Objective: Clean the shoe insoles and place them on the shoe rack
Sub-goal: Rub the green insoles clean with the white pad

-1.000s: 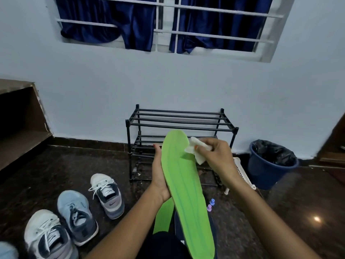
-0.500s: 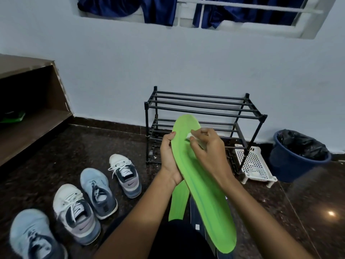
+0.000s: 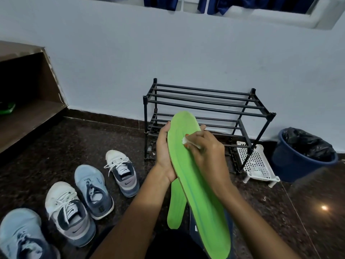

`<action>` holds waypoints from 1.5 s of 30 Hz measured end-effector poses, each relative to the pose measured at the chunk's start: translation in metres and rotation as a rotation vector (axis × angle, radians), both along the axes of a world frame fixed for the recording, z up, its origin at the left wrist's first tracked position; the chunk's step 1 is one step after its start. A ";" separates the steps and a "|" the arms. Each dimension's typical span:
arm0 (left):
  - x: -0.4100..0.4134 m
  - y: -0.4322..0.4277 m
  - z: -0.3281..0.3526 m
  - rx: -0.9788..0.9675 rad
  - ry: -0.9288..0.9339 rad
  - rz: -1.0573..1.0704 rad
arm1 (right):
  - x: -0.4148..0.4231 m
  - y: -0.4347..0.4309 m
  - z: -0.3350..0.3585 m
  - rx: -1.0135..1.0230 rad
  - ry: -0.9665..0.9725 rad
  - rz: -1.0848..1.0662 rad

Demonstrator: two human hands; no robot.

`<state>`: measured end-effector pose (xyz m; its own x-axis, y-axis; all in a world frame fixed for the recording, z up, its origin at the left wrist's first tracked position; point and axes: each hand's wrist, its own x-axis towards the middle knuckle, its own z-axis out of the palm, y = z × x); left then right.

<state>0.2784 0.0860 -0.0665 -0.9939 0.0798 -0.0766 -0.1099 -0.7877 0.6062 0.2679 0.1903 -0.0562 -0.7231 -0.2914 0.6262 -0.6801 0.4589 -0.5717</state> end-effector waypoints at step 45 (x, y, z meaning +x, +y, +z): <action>-0.002 0.019 -0.005 -0.024 0.010 -0.048 | -0.016 -0.009 0.034 -0.160 0.128 -0.085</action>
<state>0.2759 0.1053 -0.0711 -0.9897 0.1255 -0.0687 -0.1407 -0.7668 0.6262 0.2517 0.1816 -0.0222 -0.6523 -0.1218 0.7481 -0.7146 0.4280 -0.5533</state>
